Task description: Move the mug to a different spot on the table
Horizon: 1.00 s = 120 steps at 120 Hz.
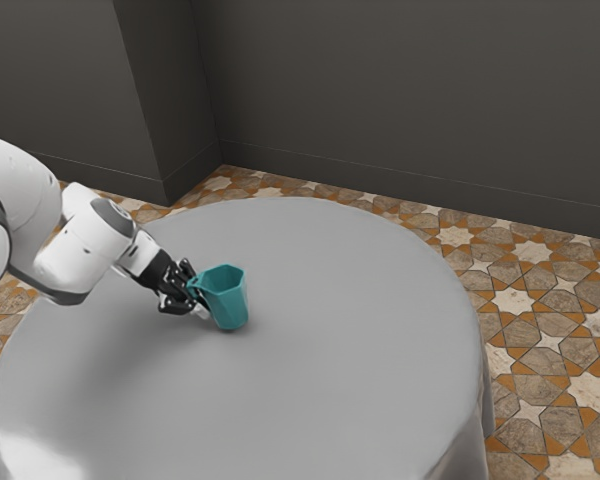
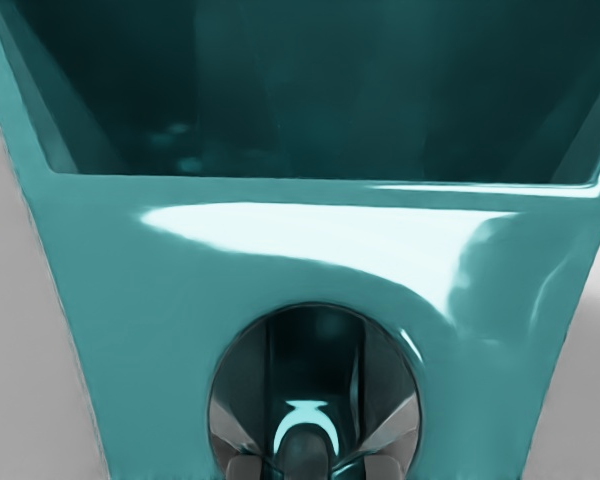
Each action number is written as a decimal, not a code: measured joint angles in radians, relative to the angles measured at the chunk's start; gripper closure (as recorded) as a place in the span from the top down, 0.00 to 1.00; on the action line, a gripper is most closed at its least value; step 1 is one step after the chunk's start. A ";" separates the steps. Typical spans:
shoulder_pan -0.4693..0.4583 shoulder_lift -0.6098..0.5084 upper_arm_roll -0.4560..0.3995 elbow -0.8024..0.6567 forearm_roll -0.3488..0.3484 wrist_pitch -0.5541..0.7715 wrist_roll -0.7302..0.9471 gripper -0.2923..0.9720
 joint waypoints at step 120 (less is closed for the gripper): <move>0.070 -0.293 0.036 0.008 0.358 -0.052 -0.068 0.75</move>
